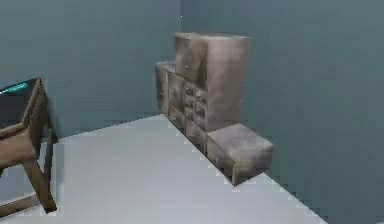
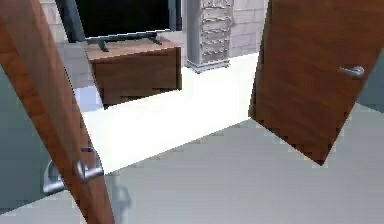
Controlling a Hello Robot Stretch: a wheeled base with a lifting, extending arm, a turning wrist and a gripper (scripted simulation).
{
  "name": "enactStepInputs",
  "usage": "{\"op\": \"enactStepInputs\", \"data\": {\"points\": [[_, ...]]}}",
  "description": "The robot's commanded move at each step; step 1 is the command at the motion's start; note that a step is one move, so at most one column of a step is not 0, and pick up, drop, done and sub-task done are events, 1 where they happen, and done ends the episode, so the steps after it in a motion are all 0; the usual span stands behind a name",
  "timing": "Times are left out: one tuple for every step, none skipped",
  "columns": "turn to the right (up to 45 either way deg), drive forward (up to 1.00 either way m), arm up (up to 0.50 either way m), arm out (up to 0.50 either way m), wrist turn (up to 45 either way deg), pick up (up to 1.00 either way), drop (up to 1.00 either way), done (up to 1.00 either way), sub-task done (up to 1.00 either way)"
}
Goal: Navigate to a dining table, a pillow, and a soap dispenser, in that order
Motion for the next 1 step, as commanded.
{"op": "enactStepInputs", "data": {"points": [[45.0, 0.0, 0.0, 0.0, 0.0, 0.0, 0.0, 0.0, 0.0]]}}
